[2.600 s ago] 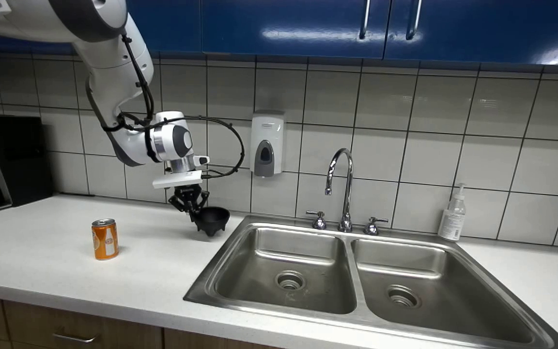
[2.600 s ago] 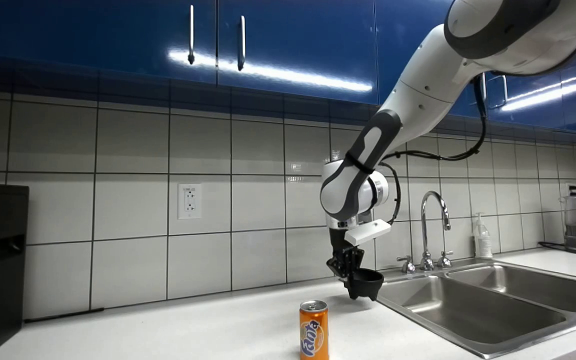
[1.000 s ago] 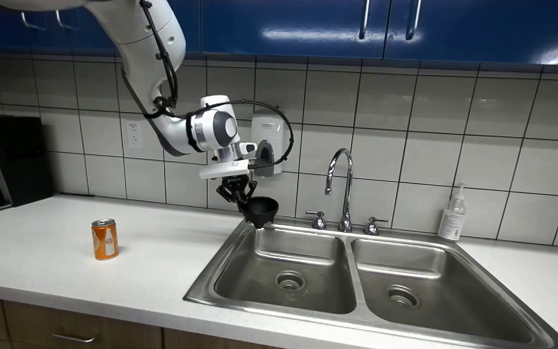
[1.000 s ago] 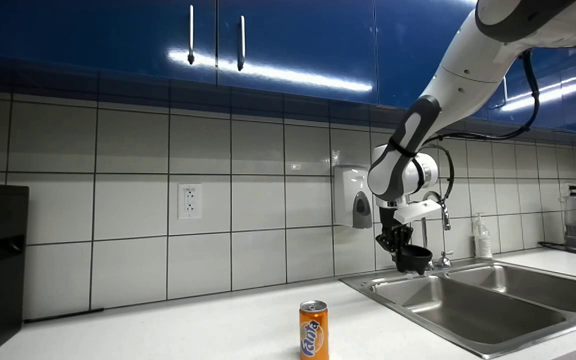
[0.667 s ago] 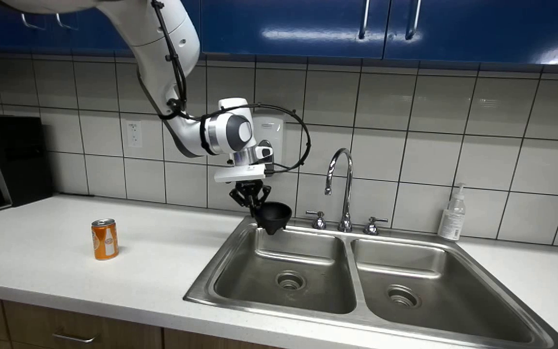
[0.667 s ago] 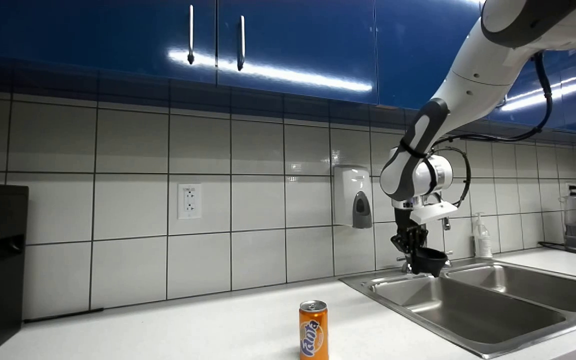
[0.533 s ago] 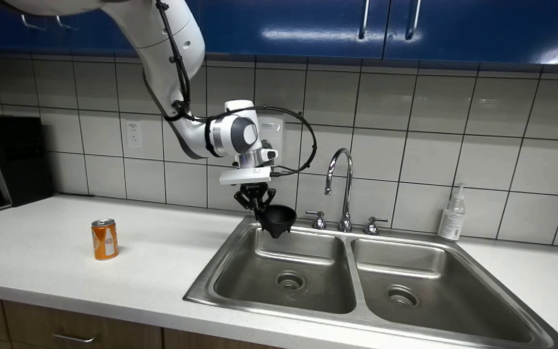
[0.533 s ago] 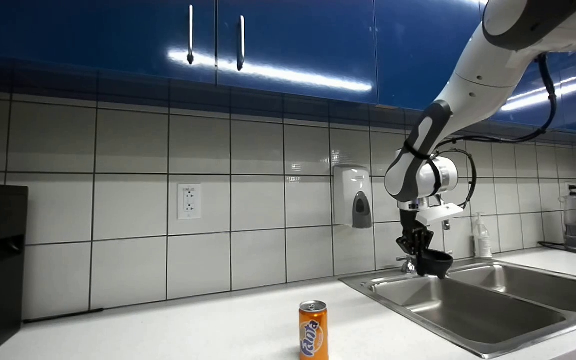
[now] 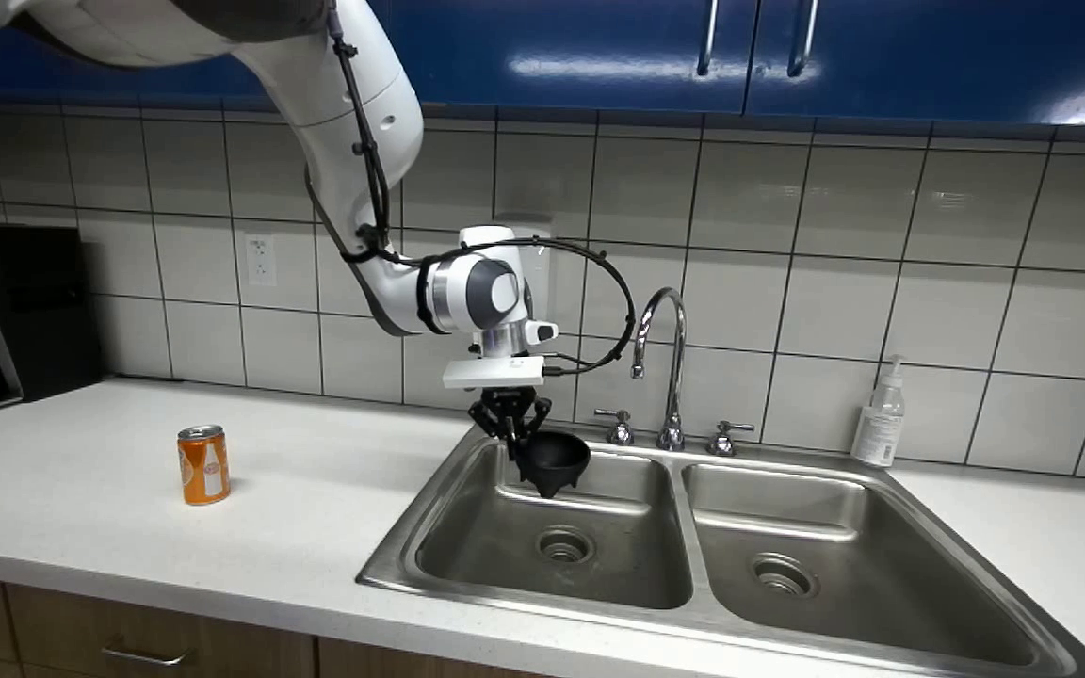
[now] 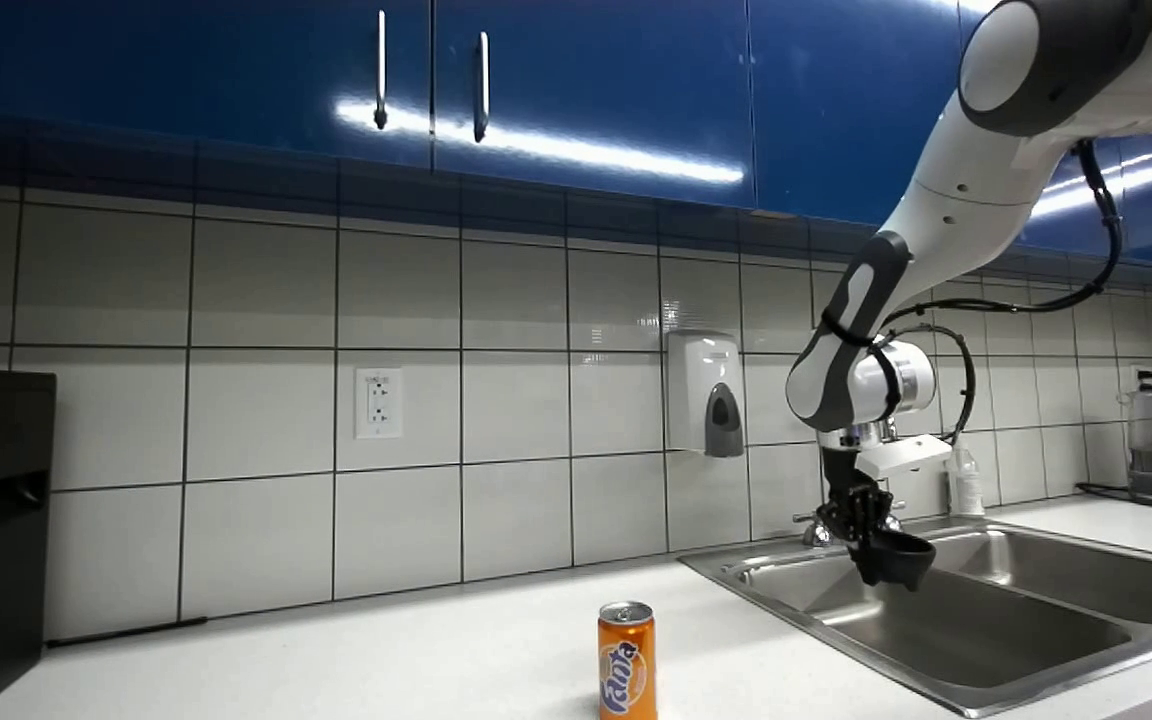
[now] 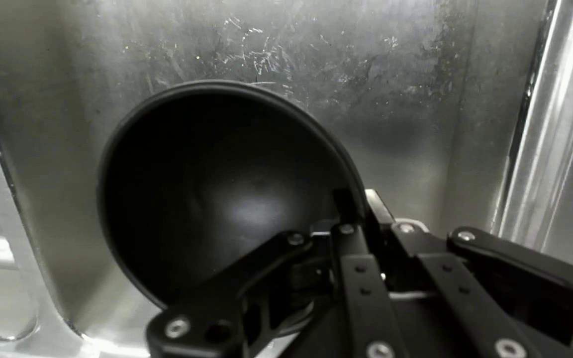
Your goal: Put the black bowl in the sink
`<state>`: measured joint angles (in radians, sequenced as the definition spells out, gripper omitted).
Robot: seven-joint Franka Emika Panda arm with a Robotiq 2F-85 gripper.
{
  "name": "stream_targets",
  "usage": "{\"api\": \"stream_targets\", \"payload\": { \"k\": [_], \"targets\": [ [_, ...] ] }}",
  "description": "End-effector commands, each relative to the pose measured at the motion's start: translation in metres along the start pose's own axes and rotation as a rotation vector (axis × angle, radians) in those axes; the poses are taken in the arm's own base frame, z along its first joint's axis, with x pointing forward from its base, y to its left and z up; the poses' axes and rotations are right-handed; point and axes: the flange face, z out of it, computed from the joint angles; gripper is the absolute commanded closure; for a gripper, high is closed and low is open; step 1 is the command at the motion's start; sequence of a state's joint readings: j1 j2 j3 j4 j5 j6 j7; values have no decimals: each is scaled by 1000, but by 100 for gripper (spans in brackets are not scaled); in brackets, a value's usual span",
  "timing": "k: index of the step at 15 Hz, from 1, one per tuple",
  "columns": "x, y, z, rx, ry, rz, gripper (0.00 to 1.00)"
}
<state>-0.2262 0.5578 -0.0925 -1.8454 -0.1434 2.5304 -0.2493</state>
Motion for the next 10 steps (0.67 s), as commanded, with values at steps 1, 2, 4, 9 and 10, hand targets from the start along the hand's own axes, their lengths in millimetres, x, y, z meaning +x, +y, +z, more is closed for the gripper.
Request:
{"api": "stream_targets", "payload": {
  "k": [1, 2, 4, 9, 10],
  "targets": [
    [5, 5, 13, -1, -5, -18, 98],
    [4, 4, 17, 5, -12, -20, 98],
    [3, 4, 26, 10, -25, -21, 98],
    [-3, 4, 49, 28, -55, -14, 98],
    [-4, 4, 53, 32, -62, -12, 98]
  ]
}}
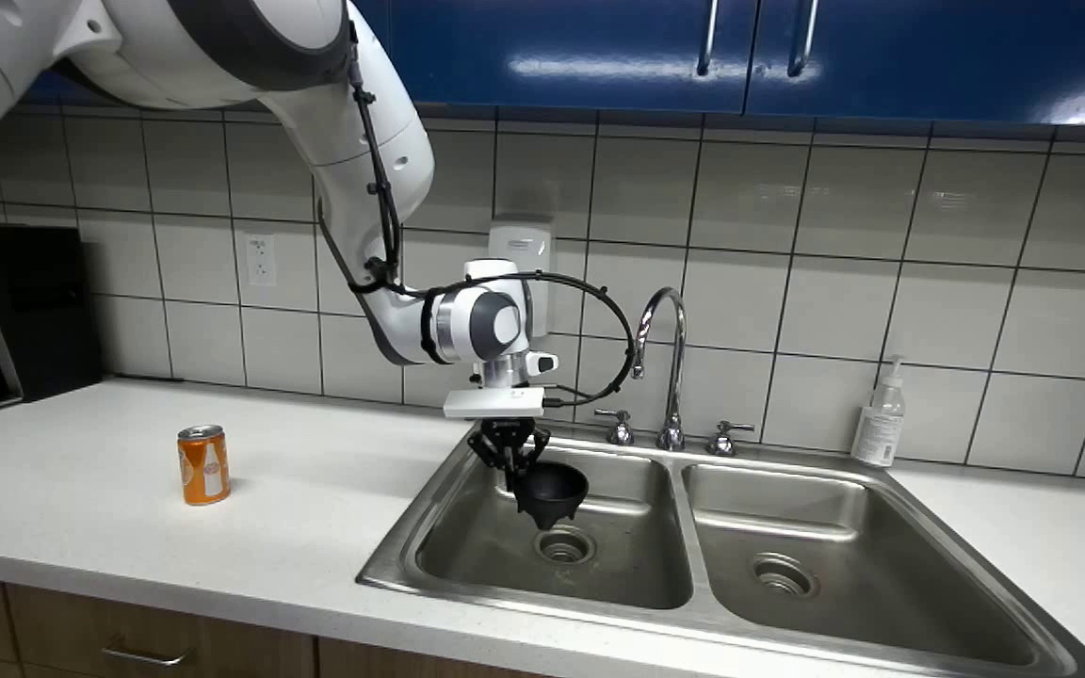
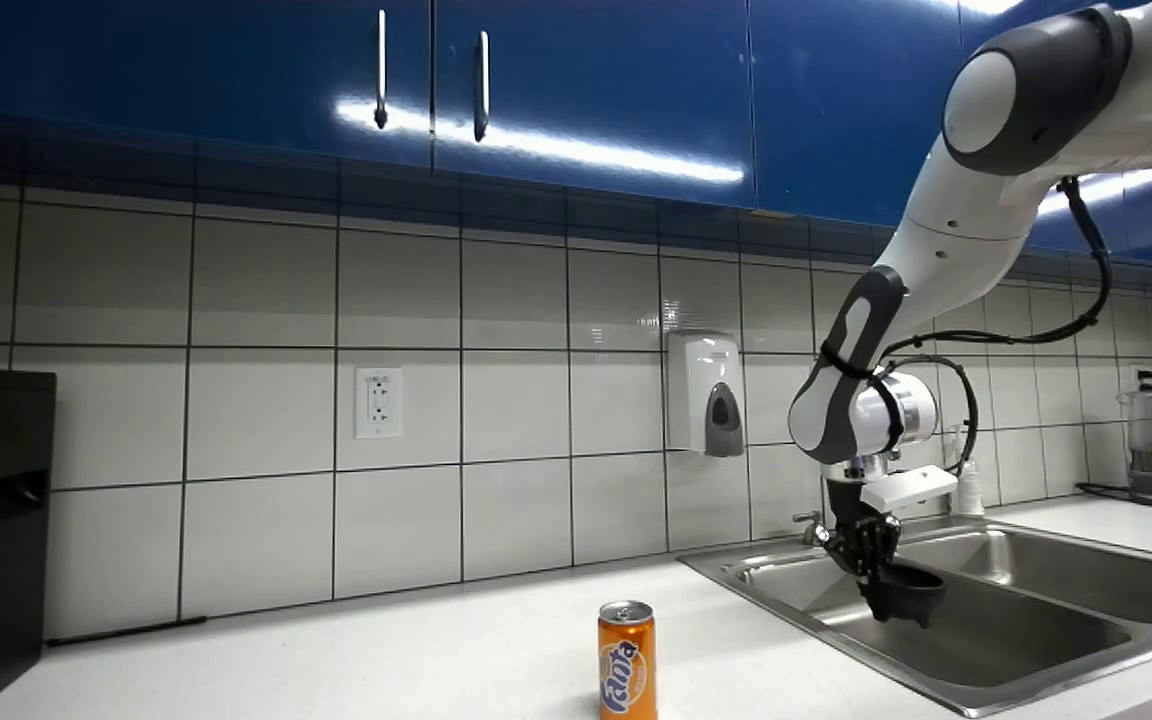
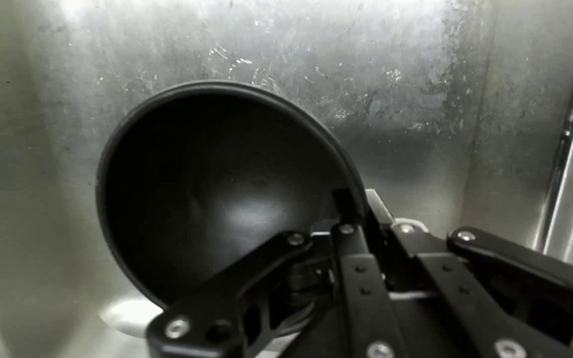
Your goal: Put the black bowl in the sink
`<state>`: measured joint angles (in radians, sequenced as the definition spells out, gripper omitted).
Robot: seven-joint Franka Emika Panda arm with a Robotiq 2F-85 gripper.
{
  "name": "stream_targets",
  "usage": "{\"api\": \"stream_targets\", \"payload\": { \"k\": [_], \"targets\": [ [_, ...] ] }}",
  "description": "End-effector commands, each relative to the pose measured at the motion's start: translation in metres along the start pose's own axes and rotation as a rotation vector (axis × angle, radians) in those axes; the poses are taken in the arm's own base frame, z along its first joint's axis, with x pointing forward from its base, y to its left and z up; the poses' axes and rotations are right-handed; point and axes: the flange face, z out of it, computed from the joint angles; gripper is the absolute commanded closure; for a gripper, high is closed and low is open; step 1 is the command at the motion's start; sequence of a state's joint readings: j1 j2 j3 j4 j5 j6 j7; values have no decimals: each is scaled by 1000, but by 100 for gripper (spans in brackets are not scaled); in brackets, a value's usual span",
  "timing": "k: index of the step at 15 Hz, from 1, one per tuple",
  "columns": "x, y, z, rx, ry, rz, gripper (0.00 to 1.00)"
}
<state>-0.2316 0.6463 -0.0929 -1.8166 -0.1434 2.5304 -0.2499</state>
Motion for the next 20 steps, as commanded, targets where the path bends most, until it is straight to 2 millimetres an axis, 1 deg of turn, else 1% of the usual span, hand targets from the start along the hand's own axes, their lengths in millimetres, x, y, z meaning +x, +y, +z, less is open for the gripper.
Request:
{"api": "stream_targets", "payload": {
  "k": [1, 8, 20],
  "targets": [
    [0, 10, 13, 24, -13, -3, 98],
    [-13, 15, 41, 49, -56, 27, 98],
    [-24, 21, 77, 70, -120, 59, 98]
  ]
}}
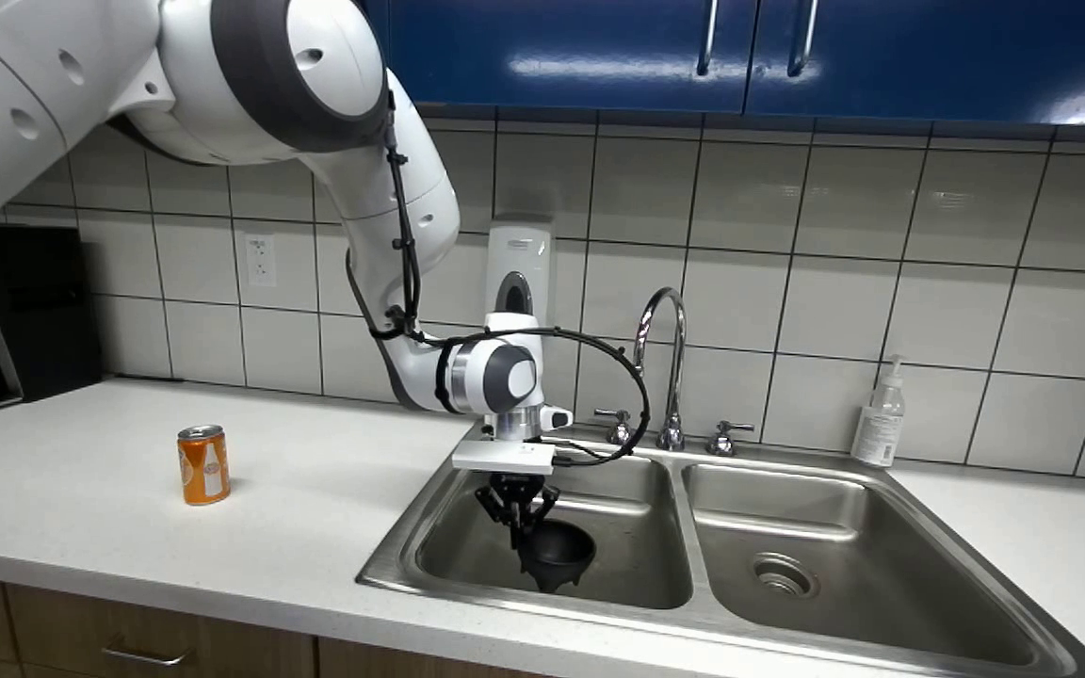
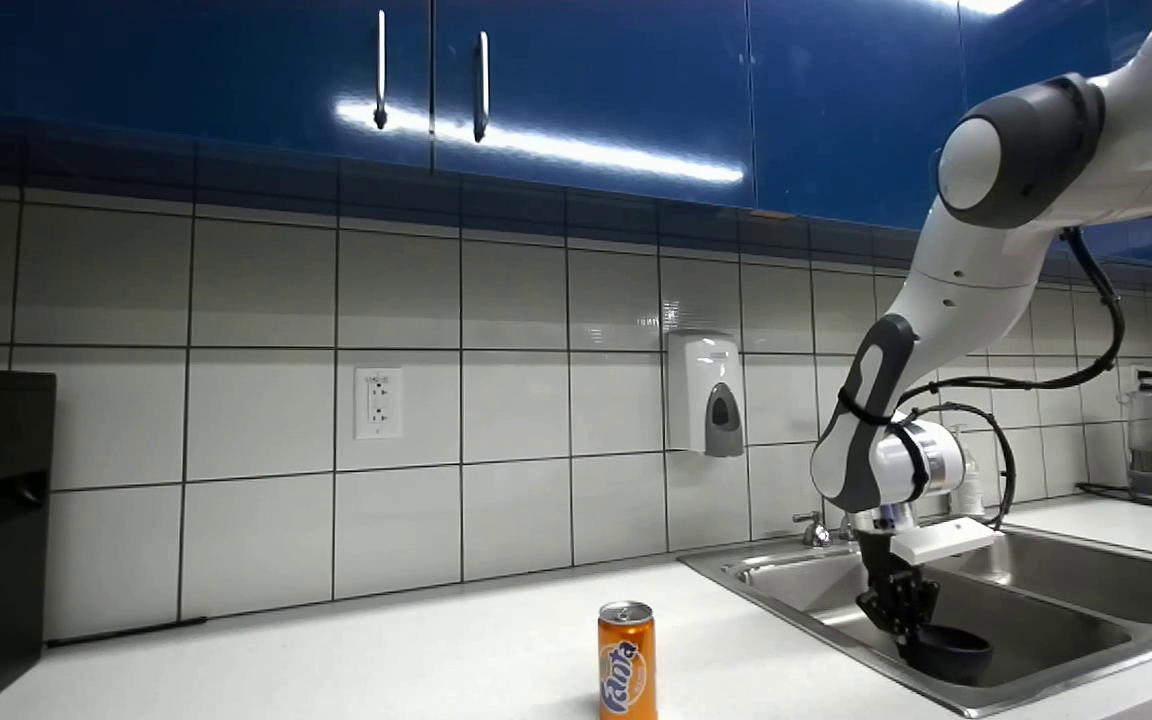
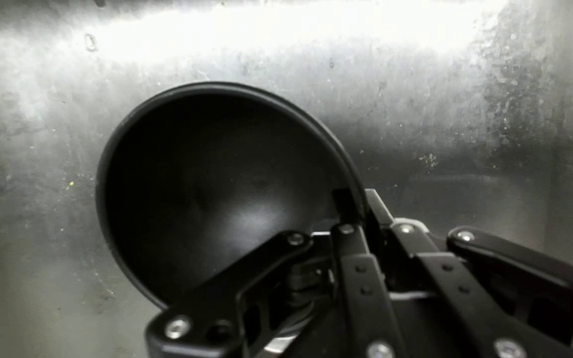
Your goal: Put the black bowl in the sink
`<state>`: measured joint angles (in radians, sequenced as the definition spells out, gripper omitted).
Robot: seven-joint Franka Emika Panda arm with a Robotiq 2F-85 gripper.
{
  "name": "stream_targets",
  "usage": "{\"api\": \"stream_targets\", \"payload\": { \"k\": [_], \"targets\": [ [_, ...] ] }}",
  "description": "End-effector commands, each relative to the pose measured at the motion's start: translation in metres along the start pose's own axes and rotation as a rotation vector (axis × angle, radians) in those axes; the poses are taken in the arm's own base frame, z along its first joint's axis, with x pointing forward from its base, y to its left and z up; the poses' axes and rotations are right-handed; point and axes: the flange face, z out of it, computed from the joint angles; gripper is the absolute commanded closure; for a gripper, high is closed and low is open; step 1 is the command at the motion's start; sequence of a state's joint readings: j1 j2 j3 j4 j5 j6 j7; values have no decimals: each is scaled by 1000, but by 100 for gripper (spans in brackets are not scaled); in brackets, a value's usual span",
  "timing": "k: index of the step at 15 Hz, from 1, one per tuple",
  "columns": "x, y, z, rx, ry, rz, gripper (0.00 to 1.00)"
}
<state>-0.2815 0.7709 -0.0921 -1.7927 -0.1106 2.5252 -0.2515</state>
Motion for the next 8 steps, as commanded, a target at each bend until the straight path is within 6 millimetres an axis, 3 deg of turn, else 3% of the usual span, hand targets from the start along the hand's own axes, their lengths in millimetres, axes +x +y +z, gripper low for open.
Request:
{"api": "stream_targets", "payload": {
  "k": [1, 8],
  "targets": [
    [4, 8, 4, 23, -21, -1, 98],
    [4, 8, 13, 29, -47, -2, 98]
  ]
}}
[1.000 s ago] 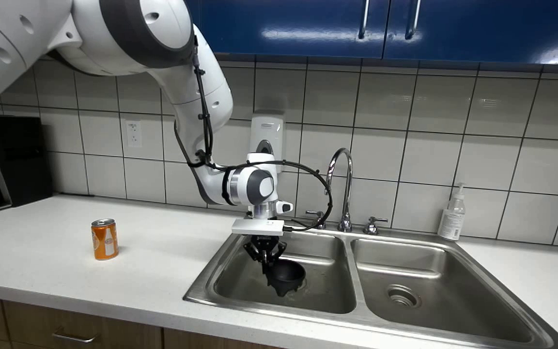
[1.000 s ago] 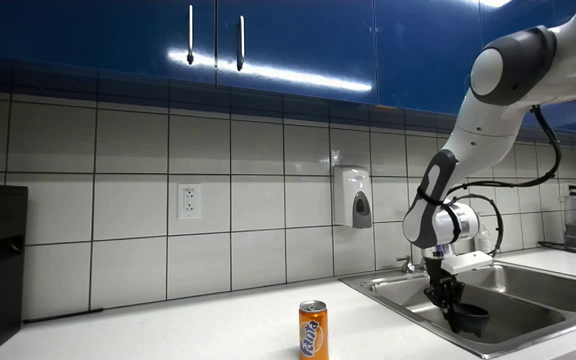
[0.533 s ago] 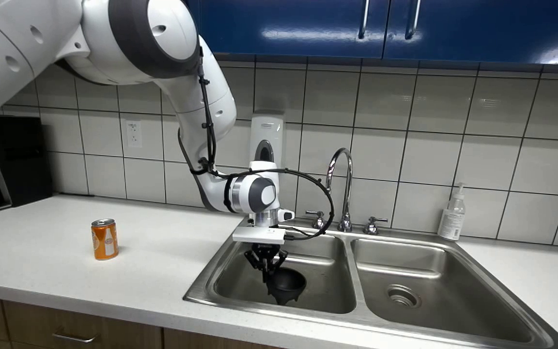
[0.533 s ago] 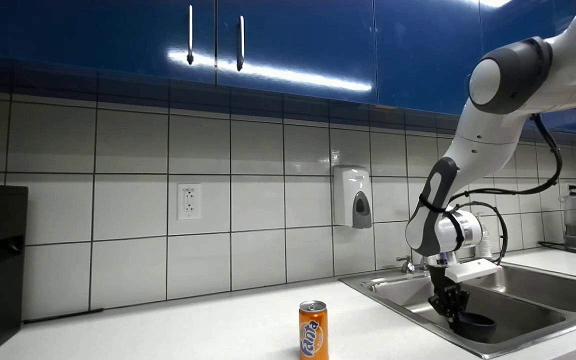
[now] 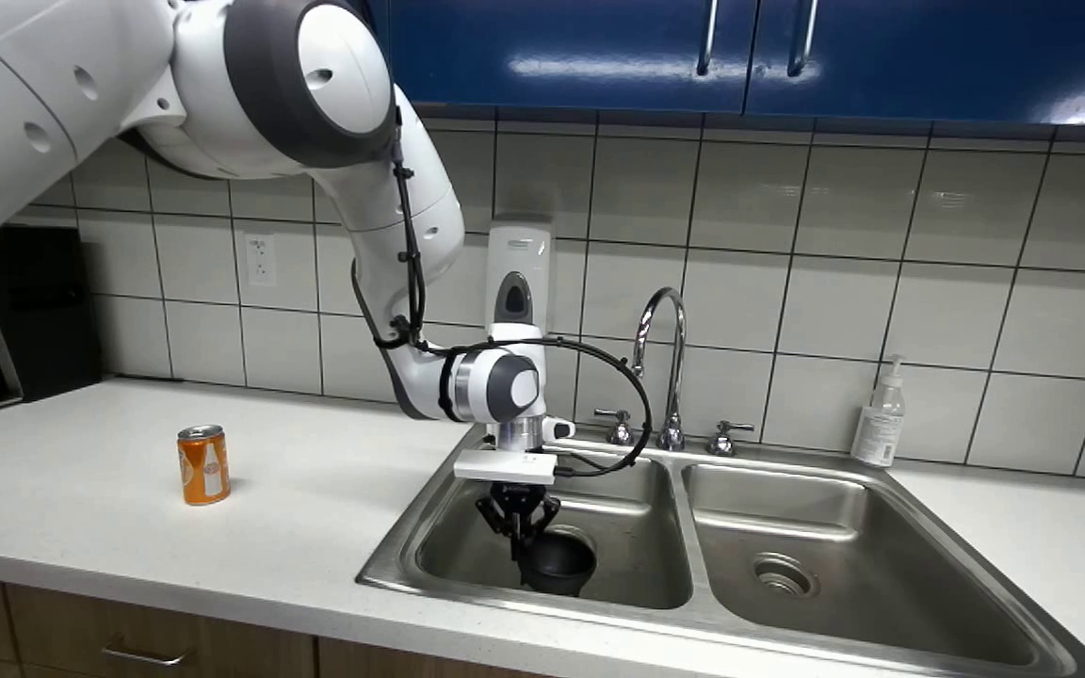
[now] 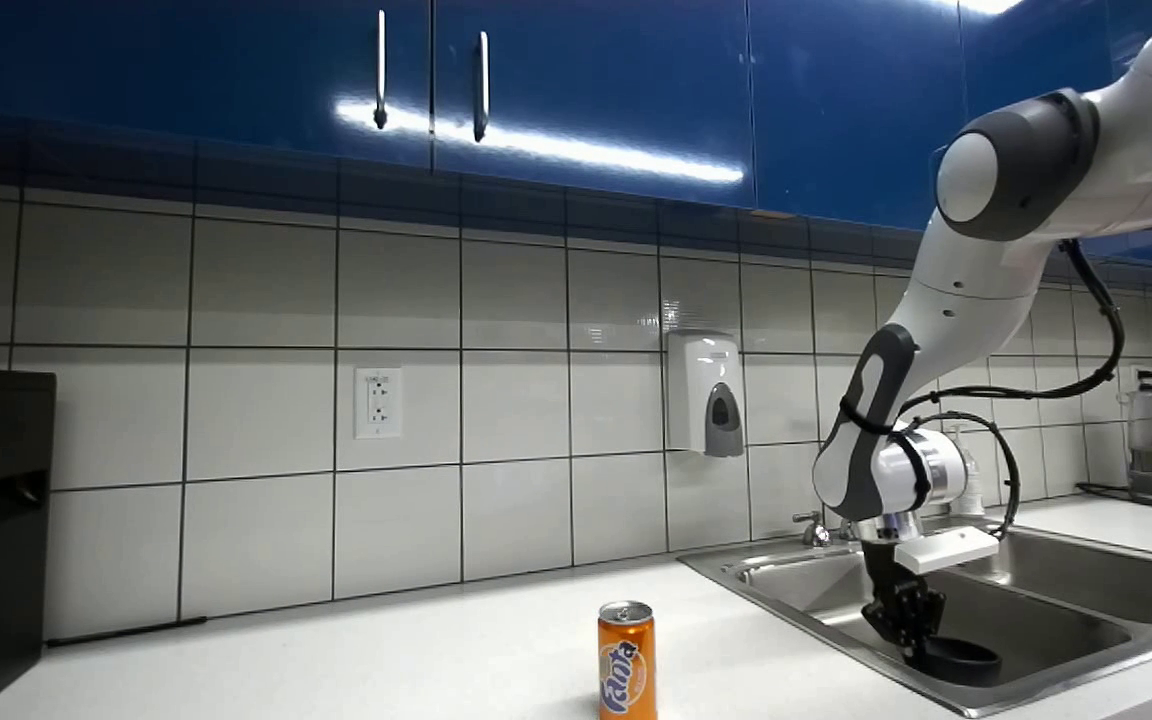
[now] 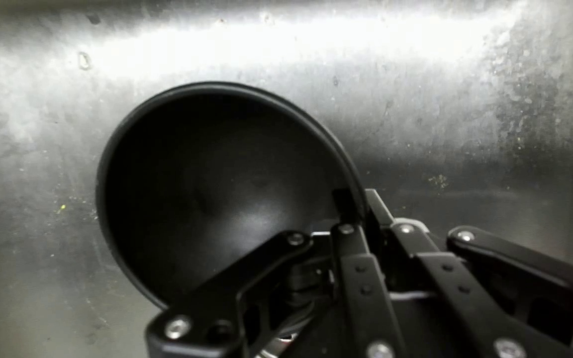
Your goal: Put the black bowl in the sink
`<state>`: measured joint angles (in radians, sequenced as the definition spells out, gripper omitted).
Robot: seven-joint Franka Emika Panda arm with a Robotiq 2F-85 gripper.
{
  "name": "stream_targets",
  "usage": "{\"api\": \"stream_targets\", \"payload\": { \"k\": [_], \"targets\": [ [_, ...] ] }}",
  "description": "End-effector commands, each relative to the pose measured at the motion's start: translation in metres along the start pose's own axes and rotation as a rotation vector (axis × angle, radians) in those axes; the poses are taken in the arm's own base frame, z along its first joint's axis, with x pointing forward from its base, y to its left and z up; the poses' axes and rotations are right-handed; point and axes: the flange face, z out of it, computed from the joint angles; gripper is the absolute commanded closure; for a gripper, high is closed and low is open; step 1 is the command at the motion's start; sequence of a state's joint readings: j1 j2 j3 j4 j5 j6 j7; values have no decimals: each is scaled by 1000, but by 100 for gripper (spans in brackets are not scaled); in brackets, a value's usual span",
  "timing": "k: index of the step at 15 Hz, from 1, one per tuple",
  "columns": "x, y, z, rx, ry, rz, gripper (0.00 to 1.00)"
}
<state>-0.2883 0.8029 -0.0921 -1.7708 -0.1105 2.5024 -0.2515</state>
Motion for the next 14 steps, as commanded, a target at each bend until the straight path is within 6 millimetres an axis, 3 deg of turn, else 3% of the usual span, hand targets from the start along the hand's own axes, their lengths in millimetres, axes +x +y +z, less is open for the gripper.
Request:
{"api": "stream_targets", "payload": {
  "k": [1, 6, 7, 8, 14],
  "targets": [
    [5, 6, -1, 22, -16, -7, 98],
    [6, 6, 2, 26, -29, -6, 98],
    [6, 6, 2, 26, -34, -6, 67],
    [6, 6, 2, 26, -38, -7, 66],
    [8, 7, 0, 27, -47, -3, 22]
  ]
}}
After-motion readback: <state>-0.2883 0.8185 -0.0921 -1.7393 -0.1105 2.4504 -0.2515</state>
